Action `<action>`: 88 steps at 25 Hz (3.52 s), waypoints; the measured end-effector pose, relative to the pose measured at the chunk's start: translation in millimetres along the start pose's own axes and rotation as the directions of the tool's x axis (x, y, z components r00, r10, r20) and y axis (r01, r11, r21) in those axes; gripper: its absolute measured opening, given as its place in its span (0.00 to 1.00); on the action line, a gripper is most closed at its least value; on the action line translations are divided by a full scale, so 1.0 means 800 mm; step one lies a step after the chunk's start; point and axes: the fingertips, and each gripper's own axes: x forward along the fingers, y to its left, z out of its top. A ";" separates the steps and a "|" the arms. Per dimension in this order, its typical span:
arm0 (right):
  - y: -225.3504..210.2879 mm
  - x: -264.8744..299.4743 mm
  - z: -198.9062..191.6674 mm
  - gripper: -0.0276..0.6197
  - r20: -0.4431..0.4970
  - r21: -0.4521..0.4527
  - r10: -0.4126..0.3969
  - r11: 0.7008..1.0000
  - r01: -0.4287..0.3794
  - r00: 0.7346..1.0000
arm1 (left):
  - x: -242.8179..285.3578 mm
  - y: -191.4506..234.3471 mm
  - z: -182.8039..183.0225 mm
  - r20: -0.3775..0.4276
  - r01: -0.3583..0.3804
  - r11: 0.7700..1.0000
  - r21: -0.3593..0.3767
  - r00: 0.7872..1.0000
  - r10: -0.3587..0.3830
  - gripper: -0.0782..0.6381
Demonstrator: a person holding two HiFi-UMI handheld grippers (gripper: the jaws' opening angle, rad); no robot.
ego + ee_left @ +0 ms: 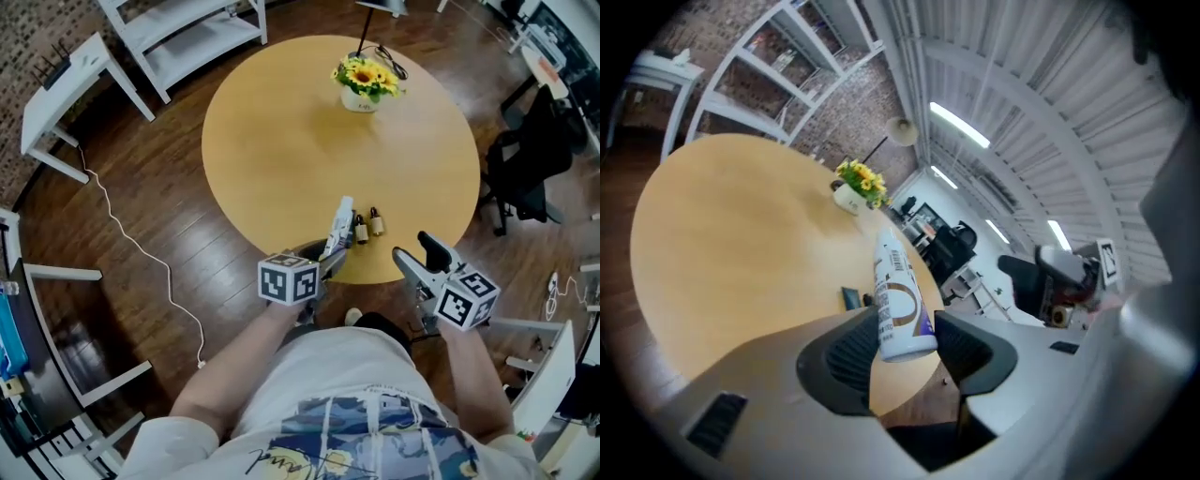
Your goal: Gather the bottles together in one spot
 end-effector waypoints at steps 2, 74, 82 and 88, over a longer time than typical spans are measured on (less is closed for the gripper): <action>0.016 0.019 0.026 0.53 0.026 0.096 0.107 0.989 -0.109 0.994 | -0.010 -0.036 0.019 0.036 0.078 0.992 0.103 0.996 -0.082 0.37; -0.211 0.330 0.232 0.42 0.157 -0.497 0.354 0.835 -0.236 0.922 | -0.014 -0.024 0.071 0.203 -0.417 0.906 -0.076 0.883 0.424 0.37; -0.153 0.118 0.147 0.42 0.136 -0.414 0.270 0.889 -0.193 0.953 | -0.032 -0.067 0.072 0.183 -0.335 0.936 0.109 0.932 0.312 0.37; -0.084 -0.016 0.049 0.42 0.137 -0.287 0.176 0.949 -0.131 0.975 | -0.074 -0.101 0.037 0.160 -0.281 0.941 0.190 0.954 0.252 0.37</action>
